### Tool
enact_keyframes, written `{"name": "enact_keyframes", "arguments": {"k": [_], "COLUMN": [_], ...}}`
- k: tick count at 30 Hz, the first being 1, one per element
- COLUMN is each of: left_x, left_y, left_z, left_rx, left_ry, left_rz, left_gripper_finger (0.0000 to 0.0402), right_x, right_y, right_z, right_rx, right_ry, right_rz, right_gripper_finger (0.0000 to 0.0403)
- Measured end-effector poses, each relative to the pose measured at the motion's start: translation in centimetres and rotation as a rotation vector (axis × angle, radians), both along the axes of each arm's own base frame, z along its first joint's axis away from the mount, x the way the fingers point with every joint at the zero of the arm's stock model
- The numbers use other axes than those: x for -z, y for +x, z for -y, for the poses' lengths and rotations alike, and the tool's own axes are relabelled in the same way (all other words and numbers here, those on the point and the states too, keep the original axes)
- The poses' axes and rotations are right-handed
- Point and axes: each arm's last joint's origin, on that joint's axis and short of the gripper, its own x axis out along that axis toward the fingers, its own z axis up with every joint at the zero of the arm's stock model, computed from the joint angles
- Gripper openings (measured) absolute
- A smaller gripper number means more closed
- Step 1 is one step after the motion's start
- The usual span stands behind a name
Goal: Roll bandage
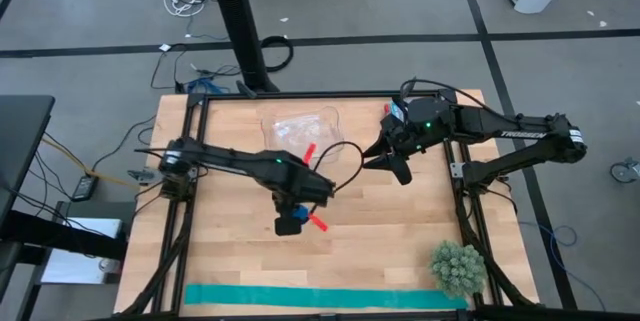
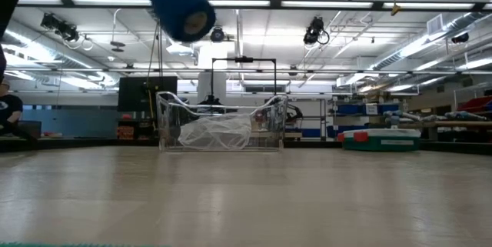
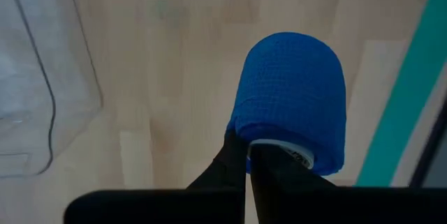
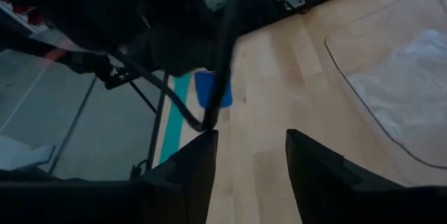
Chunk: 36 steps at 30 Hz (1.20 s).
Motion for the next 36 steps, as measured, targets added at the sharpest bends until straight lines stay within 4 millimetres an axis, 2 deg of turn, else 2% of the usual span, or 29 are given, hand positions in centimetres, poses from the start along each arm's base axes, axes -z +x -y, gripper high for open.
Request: {"name": "enact_keyframes", "arguments": {"k": [5,12,18,22,29,36], "left_x": [1.5,3.3,5.6,6.8,9.3,11.4], "left_y": [0.9,0.9,1.1,1.6,1.6,0.4], "left_z": [0.1,-0.4,-0.4,-0.3,-0.3,-0.5], "left_rx": [0.025,0.021,0.019,0.013,0.011,0.016], "left_ry": [0.027,0.079,0.062,0.051,0.035,0.054], "left_rz": [-0.037,-0.089,-0.108,-0.067,-0.057,-0.156], "left_gripper_finger": [0.001,0.001,0.0011,0.0012,0.002,0.0057], "right_x": [-0.3,-1.0,-2.3,-2.1,-2.2,-2.2], "right_y": [-0.4,-1.3,-3.4,-4.6,-4.9,-4.9], "right_z": [0.0,0.0,0.2,0.1,0.1,0.1], "right_rx": [0.012,0.024,0.054,0.054,0.062,0.062], "right_ry": [0.023,0.018,0.008,0.011,0.025,0.025], "right_rz": [0.007,0.045,0.101,0.056,0.057,0.06], "right_gripper_finger": [0.0169,0.0169,0.0169,0.0169,0.0169,0.0169]}}
